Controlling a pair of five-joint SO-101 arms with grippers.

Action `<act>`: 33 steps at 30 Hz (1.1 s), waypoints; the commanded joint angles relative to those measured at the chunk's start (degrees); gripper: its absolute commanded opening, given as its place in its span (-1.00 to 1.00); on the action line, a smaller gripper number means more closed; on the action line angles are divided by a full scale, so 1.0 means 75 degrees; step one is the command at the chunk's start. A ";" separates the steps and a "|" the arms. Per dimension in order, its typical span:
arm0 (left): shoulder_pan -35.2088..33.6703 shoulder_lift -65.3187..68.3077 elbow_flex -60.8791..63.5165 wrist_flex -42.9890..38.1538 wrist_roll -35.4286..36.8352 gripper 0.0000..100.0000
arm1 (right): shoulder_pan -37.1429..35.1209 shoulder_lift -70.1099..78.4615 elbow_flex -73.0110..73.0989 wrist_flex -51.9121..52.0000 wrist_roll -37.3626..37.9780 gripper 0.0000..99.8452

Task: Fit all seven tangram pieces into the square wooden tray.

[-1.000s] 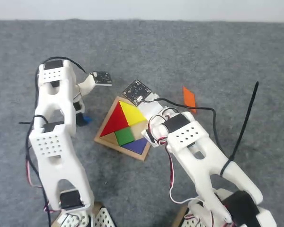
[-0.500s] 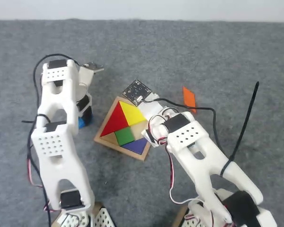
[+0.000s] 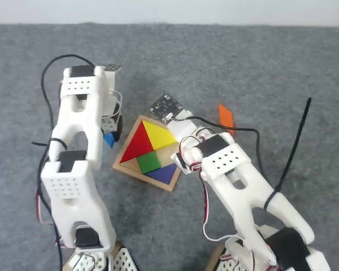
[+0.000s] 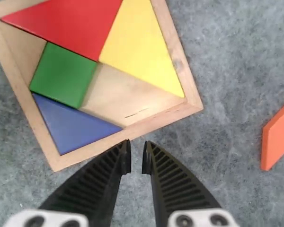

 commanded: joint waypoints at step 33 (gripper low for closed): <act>0.2895 -0.1981 0.2526 -0.2133 0.5099 -0.97 | 0.3159 -0.2467 0.0305 0.0111 -0.2438 -0.89</act>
